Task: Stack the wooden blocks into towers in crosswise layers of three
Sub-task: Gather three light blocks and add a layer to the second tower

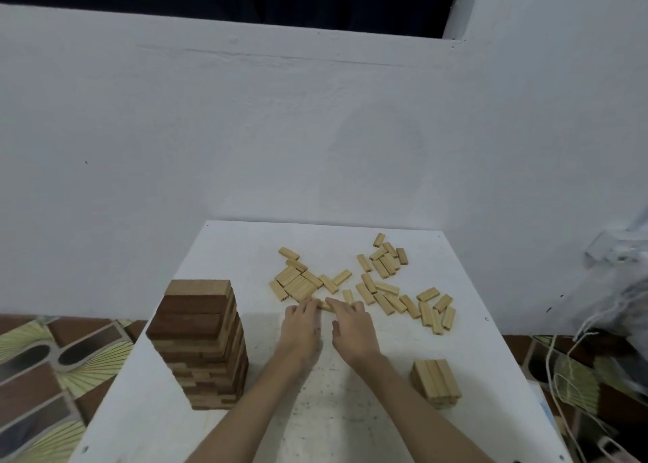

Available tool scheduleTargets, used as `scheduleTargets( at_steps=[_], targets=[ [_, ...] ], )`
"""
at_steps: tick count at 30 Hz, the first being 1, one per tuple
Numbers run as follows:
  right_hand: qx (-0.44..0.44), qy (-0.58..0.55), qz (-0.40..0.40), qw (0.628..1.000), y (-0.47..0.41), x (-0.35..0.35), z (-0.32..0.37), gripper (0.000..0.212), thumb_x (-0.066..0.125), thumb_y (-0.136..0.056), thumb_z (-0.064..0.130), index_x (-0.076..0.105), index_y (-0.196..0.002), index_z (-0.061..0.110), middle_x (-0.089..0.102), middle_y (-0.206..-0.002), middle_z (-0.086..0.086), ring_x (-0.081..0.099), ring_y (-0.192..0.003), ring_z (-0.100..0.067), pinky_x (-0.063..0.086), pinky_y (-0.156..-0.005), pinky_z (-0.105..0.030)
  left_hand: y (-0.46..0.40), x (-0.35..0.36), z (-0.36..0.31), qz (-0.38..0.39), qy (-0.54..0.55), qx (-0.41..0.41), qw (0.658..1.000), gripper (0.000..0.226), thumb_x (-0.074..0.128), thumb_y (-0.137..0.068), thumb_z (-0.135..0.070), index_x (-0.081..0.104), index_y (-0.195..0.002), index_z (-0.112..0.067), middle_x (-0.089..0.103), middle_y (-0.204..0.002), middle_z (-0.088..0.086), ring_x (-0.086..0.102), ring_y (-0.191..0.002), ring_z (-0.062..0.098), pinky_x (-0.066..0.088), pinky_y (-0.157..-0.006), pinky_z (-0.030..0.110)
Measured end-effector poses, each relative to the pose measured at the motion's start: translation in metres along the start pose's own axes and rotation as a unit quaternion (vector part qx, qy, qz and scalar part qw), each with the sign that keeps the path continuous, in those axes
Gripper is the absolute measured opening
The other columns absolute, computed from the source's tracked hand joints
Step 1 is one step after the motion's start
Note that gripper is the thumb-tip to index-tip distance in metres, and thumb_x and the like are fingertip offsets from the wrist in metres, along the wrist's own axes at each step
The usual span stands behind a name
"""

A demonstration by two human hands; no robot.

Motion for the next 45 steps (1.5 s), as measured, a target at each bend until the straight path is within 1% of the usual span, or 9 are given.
scheduleTargets(
  at_steps=[6, 14, 18, 22, 28, 30, 33, 35, 45],
  targets=[
    [0.019, -0.024, -0.003, 1.0, 0.0, 0.004, -0.003, 0.045, 0.041, -0.096, 0.012, 0.036, -0.14, 0.019, 0.05, -0.131, -0.001, 0.04, -0.118, -0.02, 0.038, -0.098, -0.031, 0.006, 0.001, 0.008, -0.031, 0.029, -0.014, 0.999, 0.03, 0.044, -0.089, -0.007, 0.049, -0.116, -0.018, 0.047, -0.122, -0.002, 0.039, -0.102, 0.014, 0.035, -0.086, 0.022],
    [0.124, -0.069, -0.061, 0.988, -0.015, -0.01, -0.041, 0.036, 0.046, -0.097, 0.015, 0.046, -0.132, 0.013, 0.047, -0.126, -0.01, 0.044, -0.114, -0.025, 0.042, -0.096, -0.035, 0.003, -0.006, 0.016, -0.019, 0.161, -0.064, 0.985, 0.035, 0.05, -0.089, 0.0, 0.049, -0.123, -0.008, 0.045, -0.117, 0.001, 0.044, -0.085, 0.007, 0.039, -0.072, 0.013],
    [0.142, -0.085, -0.036, 0.986, -0.021, -0.001, -0.049, 0.035, 0.051, -0.097, 0.018, 0.051, -0.131, 0.01, 0.046, -0.127, -0.011, 0.045, -0.116, -0.027, 0.043, -0.096, -0.035, 0.008, -0.004, 0.018, -0.005, 0.098, -0.062, 0.993, 0.044, 0.05, -0.087, 0.001, 0.049, -0.127, -0.017, 0.044, -0.125, 0.001, 0.048, -0.106, 0.017, 0.043, -0.088, 0.025],
    [0.14, -0.147, -0.03, 0.979, -0.022, 0.001, -0.051, 0.038, 0.051, -0.092, 0.0, 0.057, -0.128, 0.009, 0.049, -0.125, -0.01, 0.049, -0.115, -0.023, 0.045, -0.092, -0.027, 0.013, -0.01, 0.017, -0.025, 0.037, -0.046, 0.998, 0.026, 0.049, -0.093, -0.011, 0.061, -0.113, -0.022, 0.052, -0.117, -0.006, 0.045, -0.104, 0.014, 0.043, -0.081, 0.025],
    [0.085, -0.213, 0.002, 0.973, -0.01, 0.004, -0.038, 0.045, 0.047, -0.084, -0.01, 0.065, -0.12, 0.009, 0.058, -0.12, -0.007, 0.054, -0.108, -0.017, 0.04, -0.086, -0.016, 0.024, -0.016, 0.003, -0.035, -0.035, -0.031, 0.998, 0.028, 0.045, -0.092, -0.011, 0.056, -0.114, -0.024, 0.055, -0.116, -0.007, 0.045, -0.104, 0.016, 0.04, -0.08, 0.027],
    [0.079, -0.24, 0.013, 0.968, -0.004, 0.003, -0.035, 0.045, 0.058, -0.085, 0.003, 0.058, -0.129, 0.013, 0.054, -0.126, -0.007, 0.05, -0.111, -0.017, 0.042, -0.095, -0.023, 0.024, -0.016, 0.002, -0.04, -0.009, -0.036, 0.999, 0.035, 0.048, -0.09, -0.009, 0.049, -0.122, -0.024, 0.052, -0.121, -0.005, 0.043, -0.108, 0.016, 0.041, -0.084, 0.027],
    [0.086, -0.246, 0.099, 0.96, 0.005, 0.016, -0.034, 0.089, 0.08, -0.072, 0.03, 0.032, -0.147, 0.023, 0.039, -0.135, -0.005, 0.034, -0.126, -0.021, 0.036, -0.107, -0.041, 0.017, -0.011, 0.006, -0.013, 0.093, -0.067, 0.993, 0.059, 0.058, -0.084, 0.0, 0.037, -0.136, -0.021, 0.04, -0.136, -0.001, 0.038, -0.119, 0.019, 0.039, -0.092, 0.027],
    [0.086, -0.238, 0.116, 0.961, 0.008, 0.019, -0.032, 0.104, 0.084, -0.066, 0.03, 0.021, -0.149, 0.025, 0.035, -0.137, -0.006, 0.028, -0.131, -0.024, 0.033, -0.109, -0.046, 0.011, -0.004, 0.005, 0.026, 0.128, -0.073, 0.989, 0.073, 0.063, -0.079, 0.002, 0.031, -0.141, -0.019, 0.035, -0.142, 0.001, 0.038, -0.12, 0.022, 0.039, -0.093, 0.029],
    [0.067, -0.228, 0.106, 0.966, 0.002, 0.018, -0.026, 0.097, 0.078, -0.076, 0.019, 0.017, -0.151, 0.023, 0.041, -0.13, -0.004, 0.037, -0.123, -0.023, 0.038, -0.103, -0.04, 0.0, 0.011, 0.002, 0.097, 0.157, -0.085, 0.979, 0.069, 0.064, -0.083, -0.014, 0.029, -0.142, -0.014, 0.035, -0.143, 0.008, 0.036, -0.126, 0.025, 0.035, -0.102, 0.032]
  ],
)
Point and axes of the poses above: each hand's wrist, its own y-axis away from the middle knuckle, its own x-axis out of the palm, z = x × y, the point moved 10 cm from there along -y, towards the middle knuckle
